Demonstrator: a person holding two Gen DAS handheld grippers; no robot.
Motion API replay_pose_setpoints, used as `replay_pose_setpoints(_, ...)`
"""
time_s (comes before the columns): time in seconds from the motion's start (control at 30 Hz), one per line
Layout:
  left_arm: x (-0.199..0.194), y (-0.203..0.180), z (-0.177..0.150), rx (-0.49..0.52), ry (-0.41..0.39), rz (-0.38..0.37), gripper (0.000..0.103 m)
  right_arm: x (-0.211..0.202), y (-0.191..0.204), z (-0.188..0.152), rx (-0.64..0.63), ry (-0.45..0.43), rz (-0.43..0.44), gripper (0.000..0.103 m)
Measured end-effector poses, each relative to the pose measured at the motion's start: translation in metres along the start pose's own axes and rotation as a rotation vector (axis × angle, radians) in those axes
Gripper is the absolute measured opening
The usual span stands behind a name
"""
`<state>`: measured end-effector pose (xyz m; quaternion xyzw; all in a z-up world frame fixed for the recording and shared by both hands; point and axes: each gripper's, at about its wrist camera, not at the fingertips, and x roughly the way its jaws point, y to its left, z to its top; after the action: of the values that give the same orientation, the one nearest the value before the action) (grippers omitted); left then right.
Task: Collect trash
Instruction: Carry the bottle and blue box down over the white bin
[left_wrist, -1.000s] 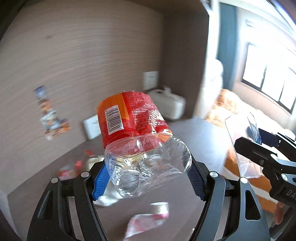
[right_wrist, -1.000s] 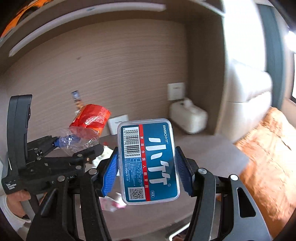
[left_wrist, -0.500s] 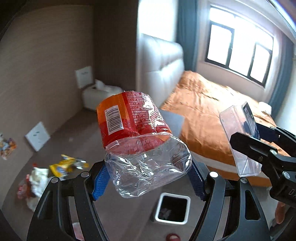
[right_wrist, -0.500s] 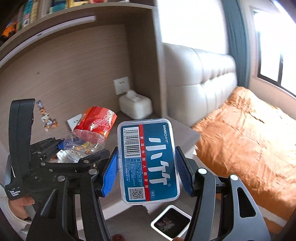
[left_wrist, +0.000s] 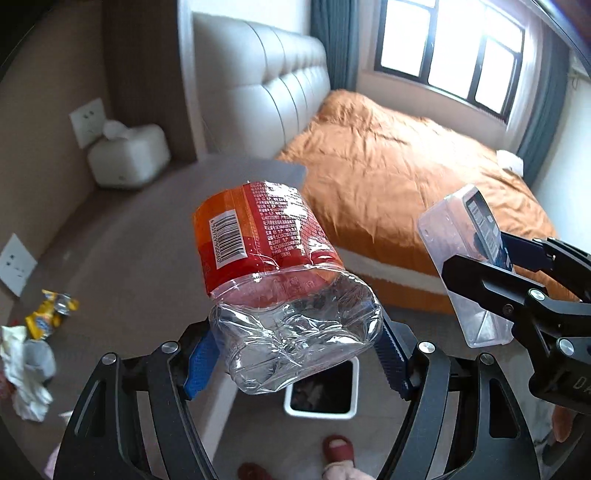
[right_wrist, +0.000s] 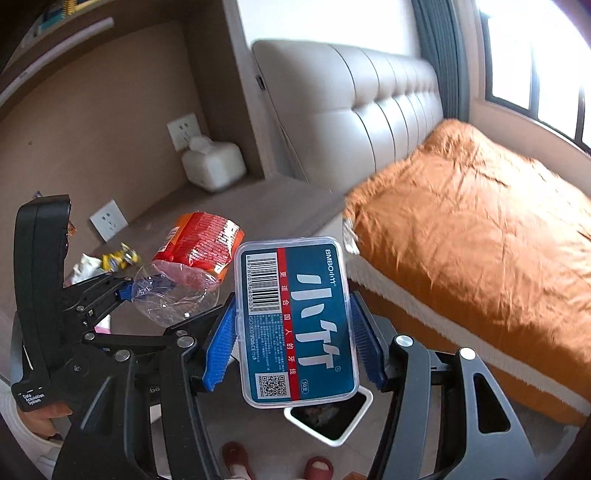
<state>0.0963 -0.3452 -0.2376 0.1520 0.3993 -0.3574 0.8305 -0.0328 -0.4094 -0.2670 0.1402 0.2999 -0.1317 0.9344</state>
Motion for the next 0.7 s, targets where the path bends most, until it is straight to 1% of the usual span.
replay_pose_setpoints(0.17, 0.032, -0.014, -0.014, 0.023, 0.042, -0.004, 0.072, 0.025, -0.02, -0.015, 0.021, 0.053, 0.01, 0.059)
replay_pose_setpoints(0.3, 0.061, -0.023, -0.026, 0.039, 0.076, -0.028, 0.072, 0.05, -0.034, -0.031, 0.036, 0.097, 0.026, 0.059)
replay_pose_setpoints(0.43, 0.096, -0.03, -0.045, 0.05, 0.122, -0.026, 0.072, 0.086, -0.047, -0.055, 0.055, 0.157, 0.038, 0.059)
replay_pose_setpoints(0.53, 0.121, -0.031, -0.061, 0.043, 0.151, -0.022, 0.072, 0.111, -0.054, -0.07, 0.058, 0.191, 0.047, 0.059)
replay_pose_setpoints(0.7, 0.167, -0.032, -0.091, 0.06, 0.191, -0.019, 0.072, 0.153, -0.065, -0.097, 0.063, 0.237, 0.064, 0.059)
